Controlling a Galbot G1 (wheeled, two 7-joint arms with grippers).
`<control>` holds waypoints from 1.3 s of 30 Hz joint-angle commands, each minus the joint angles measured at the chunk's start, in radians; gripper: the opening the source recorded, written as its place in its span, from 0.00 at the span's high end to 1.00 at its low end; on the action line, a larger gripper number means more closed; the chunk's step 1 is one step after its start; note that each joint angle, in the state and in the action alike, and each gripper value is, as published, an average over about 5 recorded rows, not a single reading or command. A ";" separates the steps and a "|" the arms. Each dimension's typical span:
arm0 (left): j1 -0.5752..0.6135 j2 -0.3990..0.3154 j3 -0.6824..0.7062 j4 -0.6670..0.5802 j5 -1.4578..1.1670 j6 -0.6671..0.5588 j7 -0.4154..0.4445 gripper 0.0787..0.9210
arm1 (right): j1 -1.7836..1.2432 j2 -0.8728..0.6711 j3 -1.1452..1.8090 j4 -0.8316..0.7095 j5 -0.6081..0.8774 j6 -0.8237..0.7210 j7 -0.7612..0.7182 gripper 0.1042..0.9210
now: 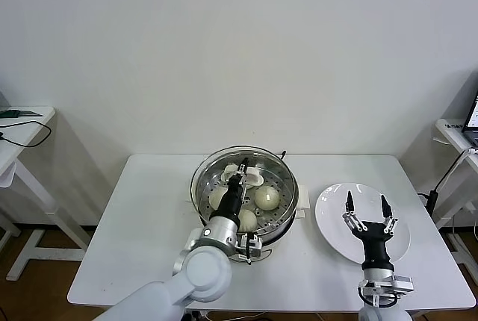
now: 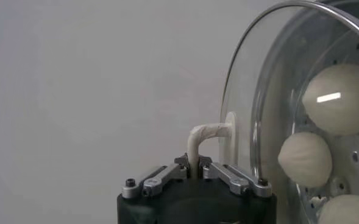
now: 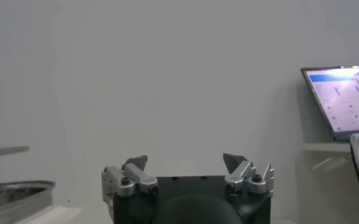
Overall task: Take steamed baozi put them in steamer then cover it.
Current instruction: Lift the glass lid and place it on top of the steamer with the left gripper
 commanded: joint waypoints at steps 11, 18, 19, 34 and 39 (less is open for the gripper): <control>0.013 -0.132 -0.056 0.075 0.124 0.049 0.089 0.87 | 0.019 -0.002 -0.012 -0.035 -0.006 0.004 -0.005 0.12; 0.028 -0.167 -0.074 0.096 0.145 0.049 0.080 0.87 | 0.023 -0.004 -0.010 -0.048 -0.006 0.009 -0.007 0.12; 0.031 -0.172 -0.077 0.098 0.146 0.049 0.077 0.87 | 0.024 -0.004 -0.010 -0.049 -0.007 0.009 -0.008 0.12; 0.092 -0.229 -0.110 0.129 0.238 0.049 0.074 0.87 | 0.041 -0.004 -0.021 -0.075 -0.011 0.013 -0.014 0.12; 0.101 -0.234 -0.115 0.138 0.263 0.049 0.073 0.87 | 0.042 -0.006 -0.021 -0.080 -0.011 0.015 -0.017 0.12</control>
